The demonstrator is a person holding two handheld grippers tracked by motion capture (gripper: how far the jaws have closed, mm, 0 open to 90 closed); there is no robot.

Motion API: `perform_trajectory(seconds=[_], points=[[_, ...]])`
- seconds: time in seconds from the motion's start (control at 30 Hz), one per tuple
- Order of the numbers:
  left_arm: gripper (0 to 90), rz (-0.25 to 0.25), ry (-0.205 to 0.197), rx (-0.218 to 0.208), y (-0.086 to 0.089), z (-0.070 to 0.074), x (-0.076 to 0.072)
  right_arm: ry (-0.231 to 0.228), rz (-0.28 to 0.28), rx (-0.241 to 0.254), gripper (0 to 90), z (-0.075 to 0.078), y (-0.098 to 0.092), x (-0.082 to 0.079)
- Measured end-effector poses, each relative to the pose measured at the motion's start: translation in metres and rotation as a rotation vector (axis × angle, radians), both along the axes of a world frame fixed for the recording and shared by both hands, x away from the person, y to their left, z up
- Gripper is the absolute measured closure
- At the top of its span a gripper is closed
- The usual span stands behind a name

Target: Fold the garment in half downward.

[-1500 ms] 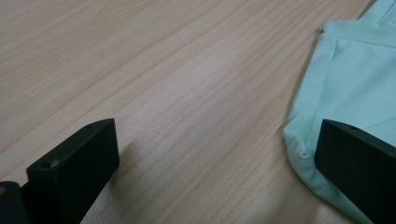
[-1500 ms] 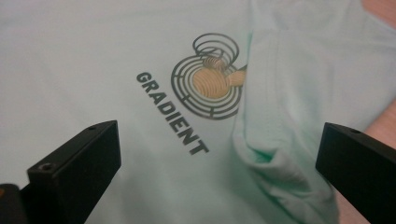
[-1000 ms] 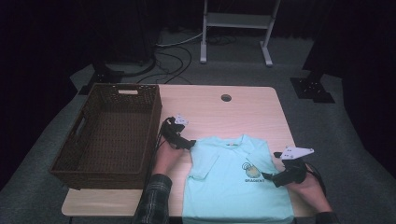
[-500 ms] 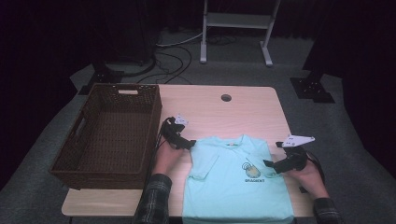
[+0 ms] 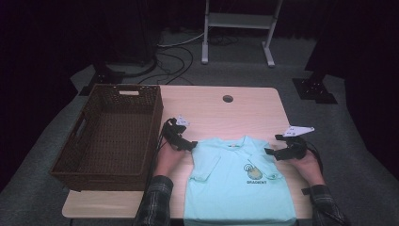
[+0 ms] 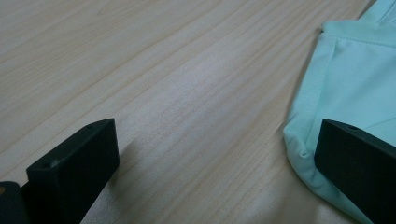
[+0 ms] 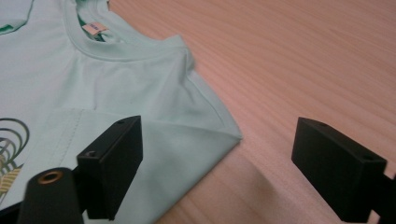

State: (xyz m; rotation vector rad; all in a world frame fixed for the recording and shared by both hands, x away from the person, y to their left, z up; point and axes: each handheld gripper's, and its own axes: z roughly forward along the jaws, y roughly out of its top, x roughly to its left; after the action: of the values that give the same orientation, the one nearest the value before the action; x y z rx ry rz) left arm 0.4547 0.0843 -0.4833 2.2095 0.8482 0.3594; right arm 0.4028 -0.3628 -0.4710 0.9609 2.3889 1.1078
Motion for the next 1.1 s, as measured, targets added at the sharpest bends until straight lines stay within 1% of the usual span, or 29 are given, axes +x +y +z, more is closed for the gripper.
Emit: perform_trajectory(seconds=[0.03,0.1,0.17,0.2,0.3,0.43,0.53,0.6,0.7,0.8,0.87,0.9,0.97,1.0,1.03,1.07,1.1], points=[[0.0,0.0,0.0,0.0,0.0,0.0,0.0,0.005,0.003,0.005,21.0,0.0,-0.001,0.002],[0.0,0.0,0.0,0.0,0.0,0.0,0.0,0.0,-0.004,0.014,23.4,-0.001,-0.003,0.006],[0.0,0.0,0.0,0.001,0.0,0.0,0.0,0.003,-0.007,0.02,29.4,-0.001,-0.005,0.011],[0.0,-0.001,0.0,0.0,0.0,0.0,0.0,0.004,-0.012,0.023,31.1,-0.002,-0.006,0.012],[0.0,-0.001,0.0,0.0,0.0,0.0,0.0,0.008,-0.015,0.031,35.4,-0.003,-0.008,0.017],[0.0,-0.001,0.0,0.0,0.0,0.0,0.0,0.017,-0.013,0.027,38.9,-0.008,-0.007,0.024],[0.0,-0.001,0.0,-0.001,0.0,0.0,0.0,0.026,-0.009,0.032,43.4,-0.011,-0.007,0.025],[0.0,-0.001,0.0,0.0,0.0,0.0,0.0,0.028,0.008,0.042,48.7,-0.013,-0.007,0.024],[0.0,-0.001,-0.006,0.001,0.0,0.0,-0.001,0.054,0.023,0.06,57.0,-0.013,-0.008,0.025],[0.0,-0.001,-0.007,-0.002,0.0,0.0,-0.001,0.061,0.032,0.067,63.5,-0.013,-0.008,0.024],[0.0,-0.016,-0.003,-0.01,0.0,0.0,-0.001,0.06,0.039,0.068,68.8,-0.013,-0.007,0.022],[3.3,-0.023,-0.008,-0.013,0.0,0.001,-0.002,0.062,0.042,0.068,71.2,-0.013,-0.006,0.022],[6.2,-0.03,-0.013,-0.023,-0.001,0.001,-0.004,0.06,0.047,0.069,75.5,-0.013,-0.005,0.021],[10.7,-0.052,-0.022,-0.032,0.0,0.002,-0.006,0.058,0.05,0.066,77.4,-0.013,-0.004,0.02],[18.5,-0.069,-0.029,-0.041,0.0,0.002,-0.007,0.054,0.052,0.064,78.4,-0.013,-0.004,0.019],[23.9,-0.082,-0.035,-0.048,-0.001,0.002,-0.009,0.055,0.051,0.065,79.9,-0.013,-0.003,0.019],[31.1,-0.105,-0.037,-0.058,-0.001,0.002,-0.012,0.057,0.051,0.066,81.8,-0.013,-0.003,0.018]])
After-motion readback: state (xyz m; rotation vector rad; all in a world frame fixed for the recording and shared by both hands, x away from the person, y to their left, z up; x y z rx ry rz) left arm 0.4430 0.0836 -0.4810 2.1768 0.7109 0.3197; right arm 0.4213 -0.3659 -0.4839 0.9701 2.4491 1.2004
